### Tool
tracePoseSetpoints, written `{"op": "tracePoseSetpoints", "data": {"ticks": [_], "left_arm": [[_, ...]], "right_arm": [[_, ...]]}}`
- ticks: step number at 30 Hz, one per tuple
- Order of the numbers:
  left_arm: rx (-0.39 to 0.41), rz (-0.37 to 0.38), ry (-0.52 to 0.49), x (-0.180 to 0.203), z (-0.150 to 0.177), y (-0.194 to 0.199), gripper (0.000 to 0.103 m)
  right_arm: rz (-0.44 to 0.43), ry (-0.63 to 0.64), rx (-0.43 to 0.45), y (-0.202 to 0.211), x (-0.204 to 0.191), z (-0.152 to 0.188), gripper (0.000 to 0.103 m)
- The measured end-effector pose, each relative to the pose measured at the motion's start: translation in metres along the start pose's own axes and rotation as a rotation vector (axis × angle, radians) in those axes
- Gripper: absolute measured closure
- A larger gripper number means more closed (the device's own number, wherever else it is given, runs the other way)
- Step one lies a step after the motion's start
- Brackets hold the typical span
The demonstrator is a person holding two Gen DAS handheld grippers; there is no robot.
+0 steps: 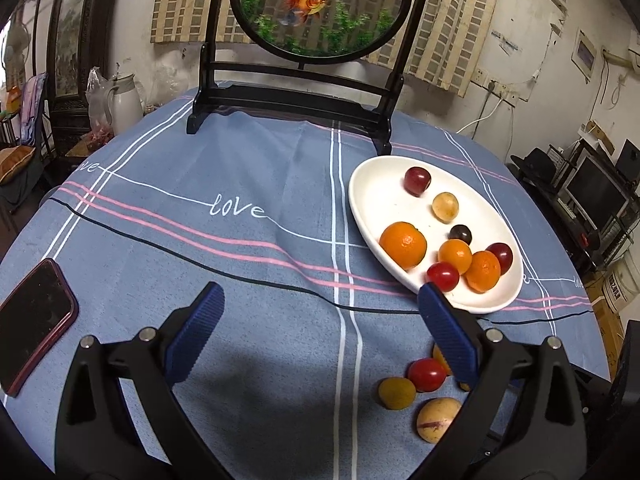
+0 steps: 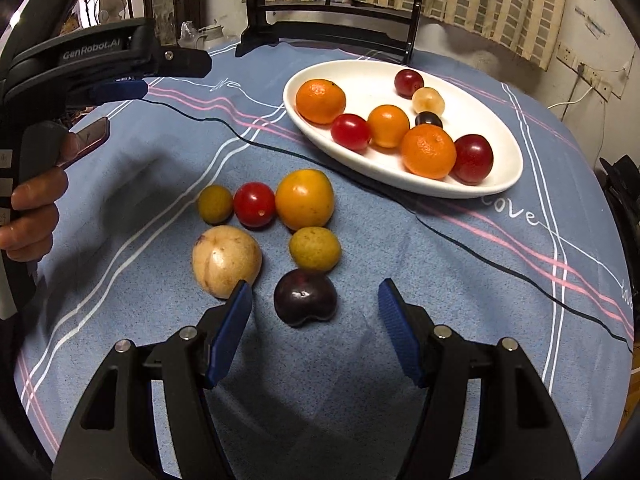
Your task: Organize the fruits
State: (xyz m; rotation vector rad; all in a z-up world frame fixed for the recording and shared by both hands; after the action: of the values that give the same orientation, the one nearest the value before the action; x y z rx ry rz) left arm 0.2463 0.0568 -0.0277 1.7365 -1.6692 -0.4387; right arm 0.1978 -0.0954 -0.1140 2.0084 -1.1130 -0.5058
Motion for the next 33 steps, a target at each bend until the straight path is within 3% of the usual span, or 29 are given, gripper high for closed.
{"op": "tracePoseSetpoints", "data": {"ticks": [19,22,24,26,31,33], "left_arm": [[-0.018,-0.011,-0.027,0.001,0.004,-0.004,0.004],[-0.021,-0.017,-0.030,0.001,0.004,-0.006,0.004],[-0.019,-0.023,-0.037,0.001,0.005,-0.007,0.004],[-0.021,-0.038,-0.043,0.000,0.006,-0.009,0.004],[-0.044,-0.060,-0.049,-0.003,0.010,-0.016,0.004],[-0.087,-0.009,-0.067,0.005,0.017,-0.018,0.004]], "right_arm": [[0.065,0.050,0.021,-0.006,-0.001,0.001,0.038],[0.048,0.067,0.021,-0.005,-0.006,0.001,0.051],[0.022,0.080,0.018,-0.005,-0.011,0.002,0.065],[0.025,0.087,0.015,-0.004,-0.011,0.002,0.070],[-0.048,-0.040,0.016,0.003,0.010,-0.003,0.071],[-0.060,-0.132,0.032,0.008,0.028,-0.007,0.071]]}}
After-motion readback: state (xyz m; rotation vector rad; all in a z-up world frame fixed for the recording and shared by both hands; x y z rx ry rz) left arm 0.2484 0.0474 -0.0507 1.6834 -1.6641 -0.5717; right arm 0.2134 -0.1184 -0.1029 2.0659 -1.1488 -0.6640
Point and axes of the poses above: each gripper's, at about its wrist camera, not at the fingertips, and y roughly against the way its jaws point, x to its right, z to its underside, the point moved 9 cm from there along -y, roughly the way its jaws point, and after that the axes turned 1 degree about y, right-handed, at the moved point
